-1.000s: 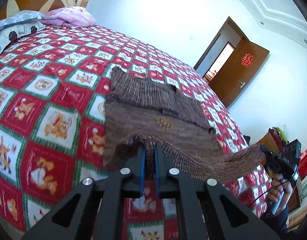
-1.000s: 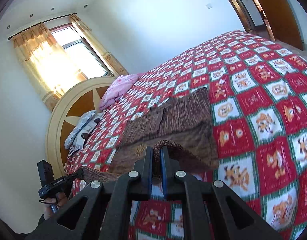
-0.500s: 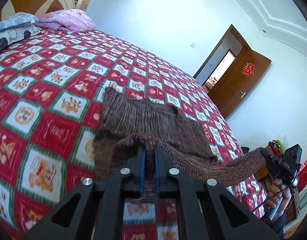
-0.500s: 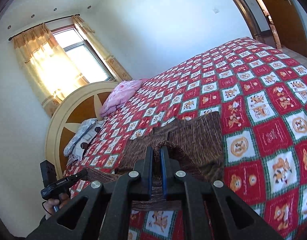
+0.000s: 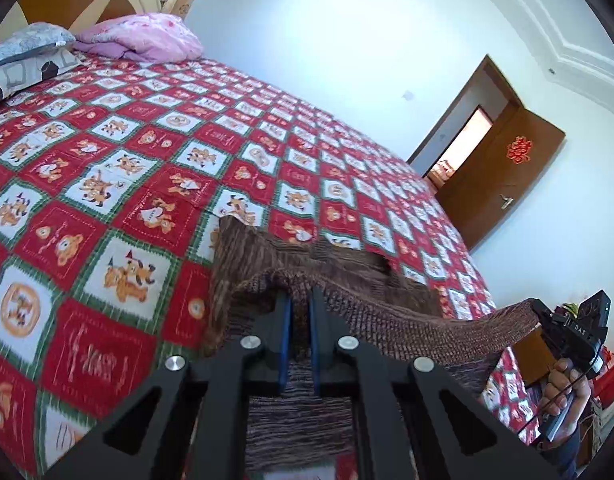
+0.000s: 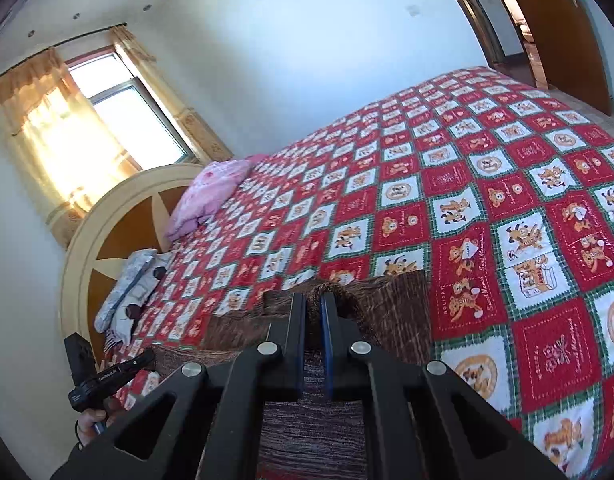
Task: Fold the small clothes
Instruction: 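Lift the held hem with both grippers and fold it toward the collar, then lower the hem onto the sweater and open both grippers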
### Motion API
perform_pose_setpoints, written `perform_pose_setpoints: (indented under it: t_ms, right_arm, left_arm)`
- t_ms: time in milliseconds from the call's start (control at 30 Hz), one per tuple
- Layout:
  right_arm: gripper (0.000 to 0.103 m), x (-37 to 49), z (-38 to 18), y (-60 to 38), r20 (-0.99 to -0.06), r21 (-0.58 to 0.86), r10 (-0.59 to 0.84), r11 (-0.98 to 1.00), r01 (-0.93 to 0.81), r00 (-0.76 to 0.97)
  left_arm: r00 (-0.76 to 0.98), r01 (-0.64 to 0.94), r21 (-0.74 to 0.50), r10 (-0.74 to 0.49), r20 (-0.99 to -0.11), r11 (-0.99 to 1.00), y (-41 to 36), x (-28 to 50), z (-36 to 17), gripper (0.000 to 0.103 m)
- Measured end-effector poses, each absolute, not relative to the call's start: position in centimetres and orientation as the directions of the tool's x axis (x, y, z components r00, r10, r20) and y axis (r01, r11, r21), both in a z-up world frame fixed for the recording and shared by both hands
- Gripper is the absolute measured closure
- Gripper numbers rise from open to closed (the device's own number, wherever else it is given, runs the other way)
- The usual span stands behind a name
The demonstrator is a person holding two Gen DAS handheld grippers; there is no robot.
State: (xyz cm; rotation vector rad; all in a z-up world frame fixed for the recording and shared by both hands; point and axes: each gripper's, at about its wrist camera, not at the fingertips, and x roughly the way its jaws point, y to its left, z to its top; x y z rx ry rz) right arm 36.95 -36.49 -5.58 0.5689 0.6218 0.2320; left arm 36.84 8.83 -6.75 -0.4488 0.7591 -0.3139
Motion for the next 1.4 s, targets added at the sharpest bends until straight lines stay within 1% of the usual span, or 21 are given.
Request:
perform_pose_setpoints:
  t_ms: [433,467,500,533,567,600,633,667,700,733,767,833,900,967,1033,1067,1133,1200,1267,1333,1400]
  right_arm:
    - [0.095,49.0,-14.1,-37.5,-0.652,0.538,0.341,0.837,0.096,0.678]
    - [0.093,49.8,-14.8,-37.7,-0.663,0.534,0.328,0.837,0.118,0.673]
    - [0.085,50.5,-15.3,-38.1,-0.670,0.531,0.305,0.835,0.148,0.677]
    - [0.069,50.6,-15.4,-38.3,-0.667,0.527,0.284,0.833,0.167,0.688]
    - [0.063,50.4,-15.3,-38.4,-0.660,0.527,0.268,0.831,0.178,0.702]
    - [0.060,49.9,-15.1,-38.2,-0.655,0.524,0.266,0.835,0.172,0.707]
    - [0.060,49.4,-14.8,-37.7,-0.658,0.509,0.266,0.846,0.156,0.704]
    - [0.060,48.5,-14.4,-36.6,-0.678,0.460,0.259,0.879,0.123,0.688]
    - [0.060,47.8,-14.1,-35.4,-0.698,0.412,0.252,0.907,0.088,0.670]
    - [0.060,47.2,-13.9,-34.3,-0.714,0.375,0.253,0.926,0.052,0.653]
    - [0.060,46.4,-14.0,-32.9,-0.733,0.337,0.259,0.941,0.005,0.629]
    - [0.060,45.5,-14.8,-29.7,-0.802,0.227,0.235,0.970,-0.084,0.549]
    - [0.060,45.6,-16.2,-26.5,-0.860,0.086,0.151,0.984,-0.155,0.488]
    - [0.060,46.6,-16.8,-24.7,-0.865,-0.020,0.070,0.985,-0.173,0.497]
    - [0.060,48.1,-16.4,-24.2,-0.855,-0.048,0.043,0.986,-0.160,0.517]
    - [0.060,49.4,-15.8,-24.1,-0.843,-0.061,0.027,0.988,-0.144,0.538]
    - [0.060,50.6,-14.4,-24.4,-0.806,-0.062,0.010,0.993,-0.101,0.592]
    - [0.060,51.5,-12.8,-25.6,-0.763,-0.042,-0.015,0.999,-0.027,0.646]
    - [0.060,51.7,-12.1,-26.3,-0.751,0.009,0.013,1.000,-0.010,0.660]
    - [0.060,51.0,-12.2,-26.7,-0.752,0.035,0.035,0.999,-0.014,0.659]
    - [0.059,49.6,-12.9,-27.2,-0.759,0.035,0.041,0.999,-0.021,0.650]
  left_arm:
    - [0.599,0.024,-0.484,-0.400,-0.694,0.875,8.4,44.9,-13.0,0.094]
    - [0.601,0.006,-0.483,-0.389,-0.698,0.876,8.5,45.5,-13.4,0.093]
    - [0.614,-0.022,-0.480,-0.367,-0.699,0.877,8.7,46.0,-13.8,0.093]
    - [0.622,-0.035,-0.481,-0.357,-0.697,0.876,9.0,46.4,-13.9,0.093]
    - [0.632,-0.053,-0.491,-0.351,-0.691,0.870,9.4,46.6,-13.9,0.093]
    - [0.643,-0.070,-0.506,-0.349,-0.682,0.860,9.9,46.5,-13.8,0.092]
    - [0.655,-0.067,-0.526,-0.360,-0.664,0.848,10.4,46.1,-13.4,0.092]
    - [0.659,-0.044,-0.519,-0.365,-0.657,0.854,10.5,45.4,-12.9,0.089]
    - [0.660,-0.027,-0.494,-0.356,-0.661,0.869,10.3,45.0,-12.5,0.085]
    - [0.662,0.015,-0.415,-0.320,-0.678,0.910,9.7,43.7,-11.8,0.078]
    - [0.662,0.043,-0.367,-0.302,-0.686,0.929,9.1,43.2,-11.6,0.074]
    - [0.647,0.120,-0.202,-0.231,-0.727,0.972,7.2,41.6,-11.7,0.053]
    - [0.635,0.192,-0.004,-0.128,-0.762,0.981,4.5,40.4,-12.5,0.051]
    - [0.628,0.222,0.123,-0.045,-0.777,0.967,2.7,40.5,-13.5,0.051]
    - [0.610,0.206,0.158,-0.001,-0.792,0.966,1.9,41.8,-14.3,0.051]
    - [0.606,0.187,0.178,0.029,-0.795,0.966,1.6,42.6,-14.6,0.047]
    - [0.641,0.115,0.212,0.091,-0.762,0.971,1.9,44.1,-14.2,0.047]
    - [0.653,0.020,0.159,0.108,-0.749,0.987,3.6,45.5,-13.2,0.047]
    - [0.670,-0.046,0.104,0.107,-0.735,0.994,5.1,45.8,-12.2,0.047]
    - [0.686,-0.089,0.068,0.111,-0.719,0.994,6.8,45.5,-11.4,0.041]
    - [0.688,-0.099,0.065,0.116,-0.716,0.993,7.6,44.9,-11.3,0.039]
